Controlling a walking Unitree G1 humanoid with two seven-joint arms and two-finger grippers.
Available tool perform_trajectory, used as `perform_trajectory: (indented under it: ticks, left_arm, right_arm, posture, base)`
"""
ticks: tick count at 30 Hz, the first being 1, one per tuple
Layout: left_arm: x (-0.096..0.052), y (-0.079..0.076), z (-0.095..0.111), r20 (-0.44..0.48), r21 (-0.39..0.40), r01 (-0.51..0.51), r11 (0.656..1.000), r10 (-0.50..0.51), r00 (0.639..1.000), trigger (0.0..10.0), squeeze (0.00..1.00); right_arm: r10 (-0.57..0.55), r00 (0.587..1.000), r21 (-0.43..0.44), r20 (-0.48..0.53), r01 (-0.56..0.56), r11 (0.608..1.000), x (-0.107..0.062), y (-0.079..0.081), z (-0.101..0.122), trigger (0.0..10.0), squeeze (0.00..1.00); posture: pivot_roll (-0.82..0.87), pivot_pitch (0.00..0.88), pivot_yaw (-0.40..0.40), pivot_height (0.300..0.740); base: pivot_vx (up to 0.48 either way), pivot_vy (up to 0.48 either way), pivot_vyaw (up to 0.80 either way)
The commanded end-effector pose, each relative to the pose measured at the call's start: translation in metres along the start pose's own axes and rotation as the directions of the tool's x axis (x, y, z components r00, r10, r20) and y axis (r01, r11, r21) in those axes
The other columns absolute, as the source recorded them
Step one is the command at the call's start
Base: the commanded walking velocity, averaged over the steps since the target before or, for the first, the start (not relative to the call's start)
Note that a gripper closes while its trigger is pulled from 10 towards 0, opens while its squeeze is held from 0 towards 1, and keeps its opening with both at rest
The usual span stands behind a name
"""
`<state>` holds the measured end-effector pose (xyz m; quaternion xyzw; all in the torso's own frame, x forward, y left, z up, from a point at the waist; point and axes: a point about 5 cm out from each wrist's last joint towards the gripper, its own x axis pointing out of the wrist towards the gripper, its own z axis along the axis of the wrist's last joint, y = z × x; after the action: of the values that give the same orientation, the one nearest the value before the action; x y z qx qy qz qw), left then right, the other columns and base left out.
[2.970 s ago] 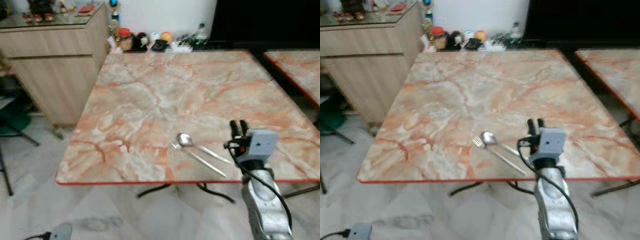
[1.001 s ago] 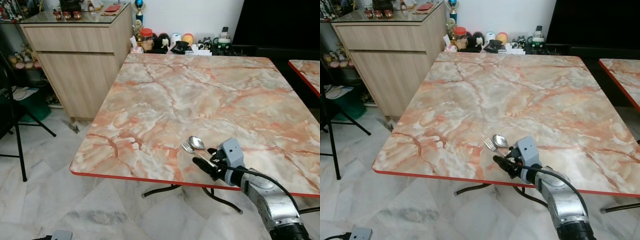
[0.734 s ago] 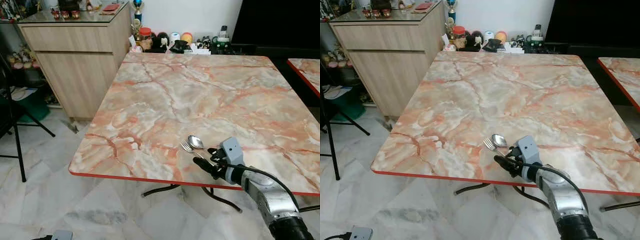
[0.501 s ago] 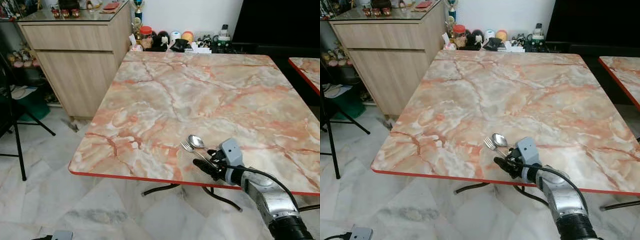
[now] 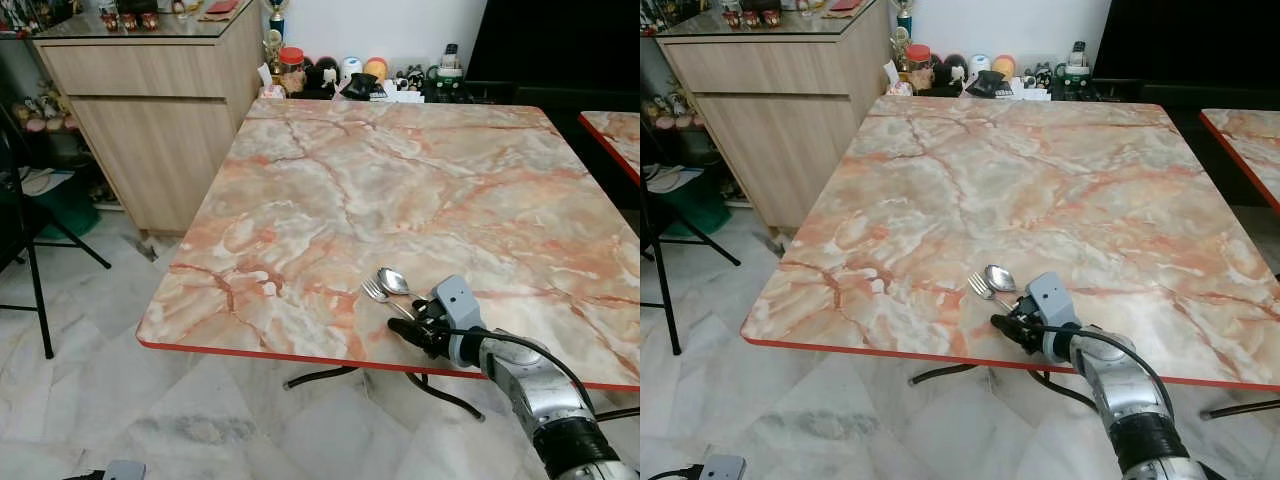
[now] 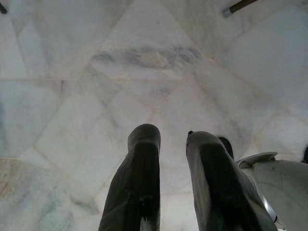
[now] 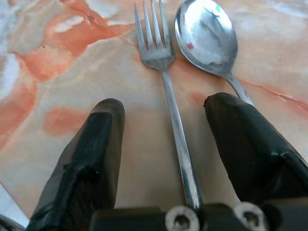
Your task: Setting the table
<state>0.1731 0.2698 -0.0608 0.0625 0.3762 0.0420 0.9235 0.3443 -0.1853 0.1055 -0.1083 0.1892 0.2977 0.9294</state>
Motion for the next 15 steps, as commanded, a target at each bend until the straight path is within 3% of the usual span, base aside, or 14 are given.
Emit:
perform_trajectory:
  ticks: [1, 13, 14, 15]
  left_arm:
    - [-0.003, 0.0056, -0.0063, -0.029, 0.012, -0.01, 1.0, 0.011, 1.0, 10.0, 0.0]
    - [-0.0034, 0.0058, -0.0072, -0.03, 0.009, -0.013, 1.0, 0.013, 0.999, 10.0, 0.0]
    - [-0.0035, 0.0057, -0.0074, -0.03, 0.009, -0.013, 1.0, 0.013, 0.999, 10.0, 0.0]
    - [-0.0035, 0.0057, -0.0075, -0.03, 0.009, -0.013, 1.0, 0.013, 0.999, 10.0, 0.0]
  right_arm:
    - [0.003, 1.0, -0.02, -0.011, -0.003, 1.0, 0.0005, -0.0024, -0.0003, 10.0, 0.0]
    - [0.04, 0.999, -0.03, -0.015, -0.04, 0.999, 0.0064, 0.0011, -0.0041, 10.0, 0.0]
    - [0.042, 0.999, -0.029, -0.015, -0.042, 0.999, 0.0066, 0.0013, -0.0047, 9.2, 0.0]
    - [0.041, 0.999, -0.029, -0.016, -0.042, 0.999, 0.0069, 0.0012, -0.005, 4.2, 0.0]
  posture:
    - [0.0, 0.131, 0.042, 0.74]
    - [0.0, 0.131, 0.039, 0.74]
    - [0.0, 0.132, 0.039, 0.74]
    - [0.0, 0.132, 0.039, 0.74]
  base:
    - [0.0, 0.0, 0.0]
    - [0.0, 0.0, 0.0]
    - [0.0, 0.0, 0.0]
    - [0.0, 0.0, 0.0]
